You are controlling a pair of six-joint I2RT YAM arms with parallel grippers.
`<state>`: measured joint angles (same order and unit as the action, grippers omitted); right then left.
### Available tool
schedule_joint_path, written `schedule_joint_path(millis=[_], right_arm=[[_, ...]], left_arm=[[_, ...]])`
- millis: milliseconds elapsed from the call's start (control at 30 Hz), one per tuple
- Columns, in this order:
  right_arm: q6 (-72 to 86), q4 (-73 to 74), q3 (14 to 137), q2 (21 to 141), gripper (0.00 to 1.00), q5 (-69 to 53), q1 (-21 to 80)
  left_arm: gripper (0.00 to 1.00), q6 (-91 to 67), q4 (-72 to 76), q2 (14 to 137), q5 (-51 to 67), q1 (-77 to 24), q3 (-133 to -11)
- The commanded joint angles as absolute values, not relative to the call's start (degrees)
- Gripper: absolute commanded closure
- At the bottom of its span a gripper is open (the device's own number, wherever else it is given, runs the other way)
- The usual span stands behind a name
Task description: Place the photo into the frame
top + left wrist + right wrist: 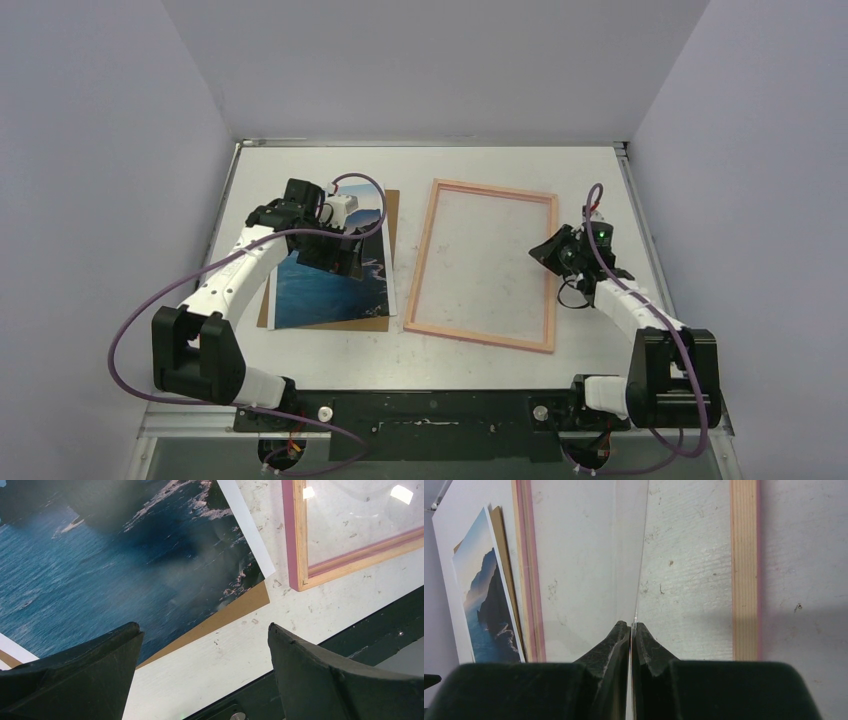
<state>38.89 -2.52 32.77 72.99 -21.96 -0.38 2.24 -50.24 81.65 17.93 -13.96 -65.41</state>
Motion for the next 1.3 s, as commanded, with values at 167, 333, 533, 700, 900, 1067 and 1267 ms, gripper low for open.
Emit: schedule_joint_path(millis=[167,333,533,700,900,1067,1267], right_arm=[[36.3,-6.7,34.1,69.3,0.95,-22.5,-1.3],[36.1,-7.0,33.9,69.4,0.95,-22.1,-1.3],[35.3,-7.6,34.4,70.7,0.95,-22.5,-1.3],[34.0,-7.2,35.4,71.6,0.95,-22.9,-1.3],[32.9,-7.0,35.8,71.7,0.95,-22.4,-1.4],[32.4,-7.0,35.9,72.4,0.95,-22.7,-1.4],[33.4,-8.8,34.5,72.8,0.95,-23.1,-1.4]], left_arm=[[0.04,3.2,-50.3,81.4,18.0,-14.3,-67.8],[0.04,3.2,-50.2,81.5,18.2,-14.4,-67.7],[0.04,3.4,-50.5,81.5,18.5,-14.5,-67.7],[0.04,3.6,-50.3,81.4,18.3,-14.4,-67.3],[0.04,3.4,-50.1,81.6,18.2,-14.4,-66.9],[0.04,3.4,-50.0,82.0,18.2,-14.5,-66.6],[0.04,3.4,-49.0,82.0,18.8,-14.7,-65.9]])
